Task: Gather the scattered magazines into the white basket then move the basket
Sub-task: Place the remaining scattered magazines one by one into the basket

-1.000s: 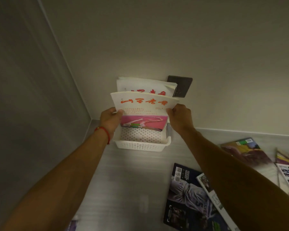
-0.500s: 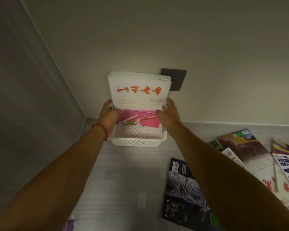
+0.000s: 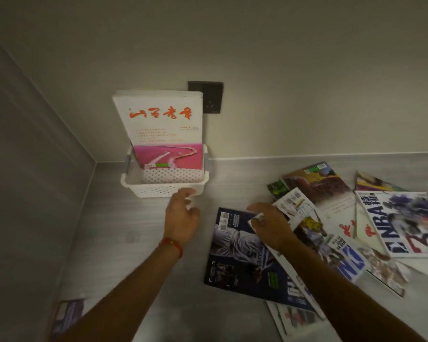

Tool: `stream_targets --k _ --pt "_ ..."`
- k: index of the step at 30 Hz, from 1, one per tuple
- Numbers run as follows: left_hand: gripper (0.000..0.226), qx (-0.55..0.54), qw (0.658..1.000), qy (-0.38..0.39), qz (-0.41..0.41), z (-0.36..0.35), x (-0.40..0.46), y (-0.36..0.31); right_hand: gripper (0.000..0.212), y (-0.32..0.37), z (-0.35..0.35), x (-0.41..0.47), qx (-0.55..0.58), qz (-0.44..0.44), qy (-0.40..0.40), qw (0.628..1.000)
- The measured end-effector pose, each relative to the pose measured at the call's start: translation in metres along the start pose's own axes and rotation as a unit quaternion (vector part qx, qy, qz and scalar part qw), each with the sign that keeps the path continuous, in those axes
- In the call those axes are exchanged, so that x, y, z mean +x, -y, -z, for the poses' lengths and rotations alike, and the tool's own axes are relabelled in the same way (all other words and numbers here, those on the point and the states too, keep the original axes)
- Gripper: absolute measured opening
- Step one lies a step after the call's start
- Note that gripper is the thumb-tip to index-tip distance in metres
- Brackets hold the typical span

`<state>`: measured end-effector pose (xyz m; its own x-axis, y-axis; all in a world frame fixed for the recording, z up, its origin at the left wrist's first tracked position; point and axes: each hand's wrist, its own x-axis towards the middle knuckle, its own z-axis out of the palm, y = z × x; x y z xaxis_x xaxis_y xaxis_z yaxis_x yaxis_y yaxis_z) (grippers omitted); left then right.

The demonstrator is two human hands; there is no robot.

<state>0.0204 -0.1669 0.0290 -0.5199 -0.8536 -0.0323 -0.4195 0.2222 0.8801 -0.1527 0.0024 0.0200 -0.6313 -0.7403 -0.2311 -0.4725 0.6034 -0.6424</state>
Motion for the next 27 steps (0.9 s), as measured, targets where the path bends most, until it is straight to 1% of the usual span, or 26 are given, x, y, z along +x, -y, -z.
stream_targets --k 2,5,7,9,10,11,13,14,16,18,20,21,24,25,27 --pt "0.039 0.056 0.996 0.073 -0.016 -0.034 -0.035 -0.002 0.025 -0.035 0.011 -0.025 -0.021 -0.024 -0.013 0.999" --pt "0.030 0.093 0.978 0.180 -0.043 -0.078 -0.072 -0.010 0.014 -0.081 0.033 -0.055 -0.025 -0.063 -0.047 0.997" --pt "0.036 0.145 0.956 0.247 -0.066 -0.104 -0.089 -0.016 0.020 -0.112 0.050 -0.070 -0.063 -0.084 -0.093 0.990" --pt "0.046 0.168 0.940 0.288 -0.072 -0.126 -0.102 -0.023 0.030 -0.139 0.066 -0.081 -0.088 -0.124 -0.123 0.981" --pt "0.048 0.158 0.939 0.299 -0.063 -0.136 -0.107 -0.027 0.037 -0.152 0.073 -0.086 -0.092 -0.145 -0.111 0.979" --pt "0.048 0.145 0.940 0.304 -0.046 -0.146 -0.111 -0.032 0.047 -0.163 0.080 -0.089 -0.088 -0.161 -0.082 0.979" --pt "0.046 0.124 0.950 0.287 -0.007 -0.163 -0.114 -0.039 0.062 -0.180 0.089 -0.092 -0.067 -0.171 -0.027 0.983" --pt "0.045 0.117 0.954 0.275 0.016 -0.170 -0.115 -0.041 0.066 -0.187 0.093 -0.092 -0.066 -0.170 -0.013 0.983" --pt "0.045 0.095 0.960 0.257 0.062 -0.180 -0.117 -0.043 0.076 -0.197 0.097 -0.089 -0.093 -0.162 -0.008 0.982" --pt "0.044 0.078 0.961 0.247 0.097 -0.184 -0.119 -0.044 0.083 -0.200 0.101 -0.082 -0.093 -0.163 -0.018 0.982" --pt "0.035 0.064 0.962 0.238 0.115 -0.185 -0.121 -0.046 0.076 -0.203 0.105 -0.074 -0.075 -0.184 -0.025 0.980" --pt "0.031 0.059 0.963 0.237 0.117 -0.185 -0.121 -0.046 0.066 -0.205 0.109 -0.071 -0.057 -0.191 -0.019 0.980" --pt "0.035 0.043 0.959 0.248 0.131 -0.180 -0.125 -0.048 0.019 -0.209 0.117 -0.066 0.057 -0.174 0.022 0.983" --pt "0.038 0.033 0.956 0.250 0.146 -0.178 -0.125 -0.047 0.012 -0.208 0.120 -0.067 0.081 -0.161 0.043 0.983" --pt "0.045 0.028 0.951 0.252 0.176 -0.171 -0.125 -0.049 0.014 -0.205 0.129 -0.070 0.115 -0.120 0.070 0.984"
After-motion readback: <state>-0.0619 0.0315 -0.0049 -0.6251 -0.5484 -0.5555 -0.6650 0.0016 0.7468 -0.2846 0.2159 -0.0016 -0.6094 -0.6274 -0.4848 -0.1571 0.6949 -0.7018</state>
